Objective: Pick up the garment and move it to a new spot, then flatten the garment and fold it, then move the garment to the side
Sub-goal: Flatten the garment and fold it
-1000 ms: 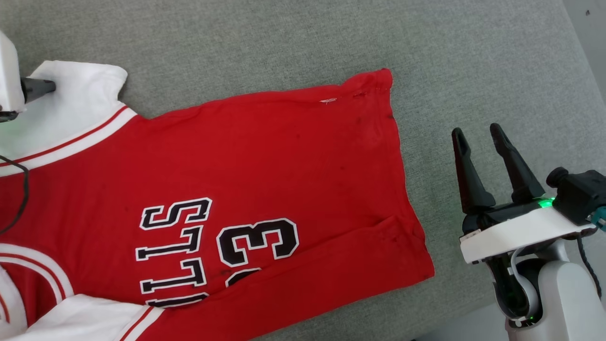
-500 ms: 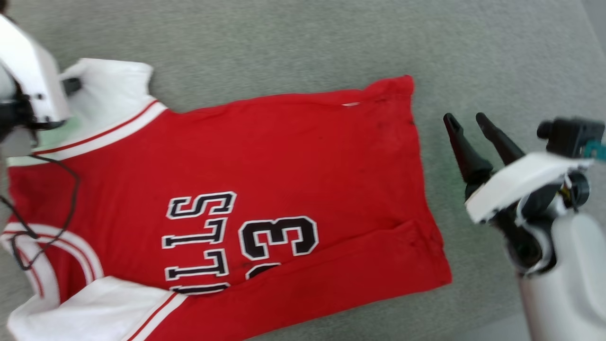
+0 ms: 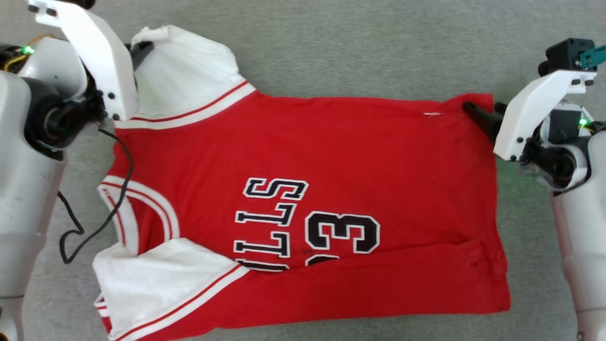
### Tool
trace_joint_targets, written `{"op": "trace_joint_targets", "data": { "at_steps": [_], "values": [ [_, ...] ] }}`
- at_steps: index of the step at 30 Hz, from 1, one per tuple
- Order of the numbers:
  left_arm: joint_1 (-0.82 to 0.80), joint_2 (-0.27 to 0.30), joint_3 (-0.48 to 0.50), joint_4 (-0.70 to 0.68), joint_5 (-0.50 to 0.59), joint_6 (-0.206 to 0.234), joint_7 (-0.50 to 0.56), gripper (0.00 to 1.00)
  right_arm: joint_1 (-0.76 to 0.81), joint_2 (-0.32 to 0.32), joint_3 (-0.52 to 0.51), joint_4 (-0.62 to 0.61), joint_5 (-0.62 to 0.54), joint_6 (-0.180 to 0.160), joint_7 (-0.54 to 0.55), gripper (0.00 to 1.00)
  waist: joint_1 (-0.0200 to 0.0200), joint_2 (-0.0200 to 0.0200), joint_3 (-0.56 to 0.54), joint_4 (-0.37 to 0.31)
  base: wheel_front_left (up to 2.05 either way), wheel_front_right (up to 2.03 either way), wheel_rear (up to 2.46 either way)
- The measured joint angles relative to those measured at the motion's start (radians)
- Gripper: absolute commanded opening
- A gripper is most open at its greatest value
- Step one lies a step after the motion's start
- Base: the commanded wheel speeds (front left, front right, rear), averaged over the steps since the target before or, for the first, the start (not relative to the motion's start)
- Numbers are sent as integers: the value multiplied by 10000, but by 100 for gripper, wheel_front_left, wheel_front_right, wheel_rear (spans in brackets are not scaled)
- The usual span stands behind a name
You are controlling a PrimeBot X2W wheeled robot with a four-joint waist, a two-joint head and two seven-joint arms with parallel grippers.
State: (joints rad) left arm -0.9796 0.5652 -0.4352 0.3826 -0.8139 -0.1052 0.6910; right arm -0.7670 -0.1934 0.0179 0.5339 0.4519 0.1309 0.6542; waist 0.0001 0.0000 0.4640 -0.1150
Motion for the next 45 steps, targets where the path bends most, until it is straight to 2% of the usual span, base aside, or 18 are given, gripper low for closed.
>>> {"op": "trace_joint_targets", "data": {
  "at_steps": [6, 7, 8, 15, 20, 23, 29, 35, 36, 37, 38, 45],
  "values": [
    [220, -96, -125, -378, -2, -54, -311, 0, -806, -40, -230, 1394, -491, 0, 955, 100, -1, 0, -46, 457, 0, 0, 0],
    [286, -117, -134, -412, -4, -56, -368, 0, -924, -42, -234, 1567, -543, 0, 1118, 26, -1, 0, -69, 504, 0, 0, 0],
    [347, -132, -140, -414, -10, -65, -445, 0, -993, -42, -224, 1680, -585, -2, 1210, 0, -1, 0, -99, 537, 0, 0, 0],
    [956, -270, -67, -268, -211, -90, -1062, 0, -916, -46, 150, 1682, -688, -2, 702, 0, -1, 0, -570, 613, 0, 0, 0],
    [1940, -267, 192, -462, -470, -50, -1751, 0, -276, -313, 301, 531, -546, 0, -73, 0, -1, 0, -1266, 632, 0, 0, 0],
    [3059, -274, 407, -748, -828, 40, -2167, 0, 756, -483, 410, -268, -372, 0, -268, 0, -1, 0, -1797, 654, 0, 0, 0],
    [5699, -107, 815, -1503, -1321, 688, -2844, 0, 3260, -650, 316, -1522, 12, 2, -364, 0, -2, 0, -2952, 730, 0, 0, 0],
    [8228, -286, 675, -1787, -1948, 1250, -2713, 0, 5572, -481, -201, -2178, 247, 0, -487, 0, -4, 0, -3915, 915, 0, 0, 0],
    [8519, -405, 640, -1703, -2056, 1304, -2713, 36, 5897, -428, -265, -2196, 240, 0, -531, 39, -4, 0, -4012, 956, 0, 0, 0],
    [8768, -562, 621, -1595, -2230, 1321, -2723, 52, 6184, -368, -339, -2194, 232, 0, -616, 89, -4, 0, -4095, 994, 0, 0, 0],
    [8964, -702, 564, -1499, -2284, 1342, -2788, 100, 6424, -276, -424, -2184, 244, 0, -646, 100, -4, 0, -4156, 1027, 0, 0, 0],
    [9197, -1375, 493, -888, -1705, 1404, -4383, 100, 7426, 35, -681, -2280, 384, 0, -1613, 100, -4, 0, -4308, 1004, 0, 0, 0]
  ]
}}
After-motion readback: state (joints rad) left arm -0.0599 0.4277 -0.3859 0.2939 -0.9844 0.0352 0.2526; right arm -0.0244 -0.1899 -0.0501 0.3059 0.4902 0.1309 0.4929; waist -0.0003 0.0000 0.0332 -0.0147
